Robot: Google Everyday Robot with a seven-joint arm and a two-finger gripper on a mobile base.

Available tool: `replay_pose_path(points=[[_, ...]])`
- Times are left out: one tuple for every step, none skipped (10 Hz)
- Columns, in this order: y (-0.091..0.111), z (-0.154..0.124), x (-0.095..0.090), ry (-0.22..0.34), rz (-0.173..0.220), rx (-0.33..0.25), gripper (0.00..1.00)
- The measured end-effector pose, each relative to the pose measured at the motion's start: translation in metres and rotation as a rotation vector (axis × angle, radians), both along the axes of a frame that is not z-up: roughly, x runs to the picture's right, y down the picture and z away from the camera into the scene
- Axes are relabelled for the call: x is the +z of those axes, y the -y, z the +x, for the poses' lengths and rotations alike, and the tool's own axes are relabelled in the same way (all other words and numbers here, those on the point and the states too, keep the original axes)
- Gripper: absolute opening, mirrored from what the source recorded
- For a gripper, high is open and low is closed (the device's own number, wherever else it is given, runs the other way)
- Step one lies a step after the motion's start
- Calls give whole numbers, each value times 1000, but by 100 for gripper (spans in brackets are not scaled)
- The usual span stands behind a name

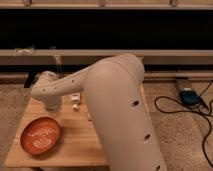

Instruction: Drag the pepper across the table

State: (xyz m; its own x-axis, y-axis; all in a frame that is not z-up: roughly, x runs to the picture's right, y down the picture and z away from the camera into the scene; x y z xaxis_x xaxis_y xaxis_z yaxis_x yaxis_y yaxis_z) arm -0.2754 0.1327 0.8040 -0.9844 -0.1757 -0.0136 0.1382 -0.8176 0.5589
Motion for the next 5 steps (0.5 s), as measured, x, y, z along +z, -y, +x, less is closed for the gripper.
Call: replay_pose_path(points=[[1,-4,5,-2,2,-4,20],[2,-8,14,-4,3,-9,10],[2,-12,19,-4,2,-12,7],[1,-16,30,-4,-3,-15,9],[1,-17,39,-5,-6,-14,15]])
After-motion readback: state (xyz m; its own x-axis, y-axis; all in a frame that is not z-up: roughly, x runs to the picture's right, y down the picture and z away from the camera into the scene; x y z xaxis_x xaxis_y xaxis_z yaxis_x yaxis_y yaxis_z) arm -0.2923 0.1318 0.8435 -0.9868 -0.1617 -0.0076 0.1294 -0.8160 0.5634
